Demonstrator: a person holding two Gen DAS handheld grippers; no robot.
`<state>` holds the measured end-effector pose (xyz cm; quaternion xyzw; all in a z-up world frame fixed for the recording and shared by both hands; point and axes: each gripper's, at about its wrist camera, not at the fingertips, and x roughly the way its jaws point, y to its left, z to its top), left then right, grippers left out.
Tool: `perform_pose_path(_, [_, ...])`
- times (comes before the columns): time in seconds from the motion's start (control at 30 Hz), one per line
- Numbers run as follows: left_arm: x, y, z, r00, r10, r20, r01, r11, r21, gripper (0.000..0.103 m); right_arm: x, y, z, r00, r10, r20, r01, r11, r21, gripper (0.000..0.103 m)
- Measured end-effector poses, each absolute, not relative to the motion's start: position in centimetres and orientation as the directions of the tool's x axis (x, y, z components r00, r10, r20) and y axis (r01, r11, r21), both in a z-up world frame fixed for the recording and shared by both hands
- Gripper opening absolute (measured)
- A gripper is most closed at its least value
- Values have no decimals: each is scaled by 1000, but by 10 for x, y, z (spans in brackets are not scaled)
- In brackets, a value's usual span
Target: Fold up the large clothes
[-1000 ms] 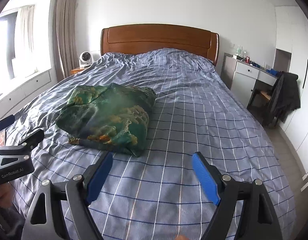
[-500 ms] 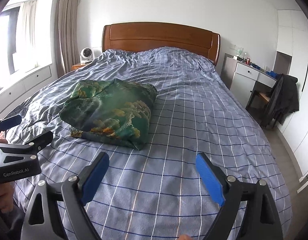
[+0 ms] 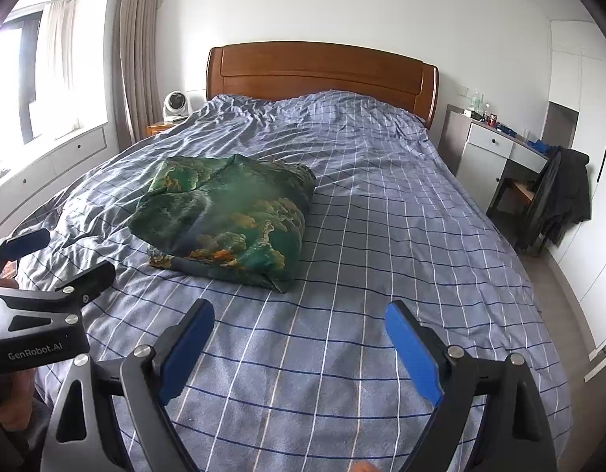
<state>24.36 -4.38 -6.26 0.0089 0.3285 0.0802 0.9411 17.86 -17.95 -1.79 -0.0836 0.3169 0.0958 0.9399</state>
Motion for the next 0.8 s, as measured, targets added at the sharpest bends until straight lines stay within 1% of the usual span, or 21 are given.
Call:
perform_pose_path(0.17, [241, -43, -61, 760, 204, -617, -176, 979, 107, 103, 173, -174, -14, 790, 122, -600, -241, 963, -121, 90])
perform_pose_path(0.4, [236, -32, -60, 756, 193, -625, -193, 979, 69, 103, 170, -172, -10, 782, 147, -606, -252, 963, -92, 90])
perform_pose_path(0.57, [237, -28, -61, 747, 191, -637, -201, 978, 57, 103, 165, -170, -6, 793, 155, -589, -252, 964, -85, 90])
perform_pose_path(0.8, [237, -28, -59, 744, 190, -640, -201, 978, 57, 103, 169, -166, -5, 770, 156, -619, -252, 965, -70, 90])
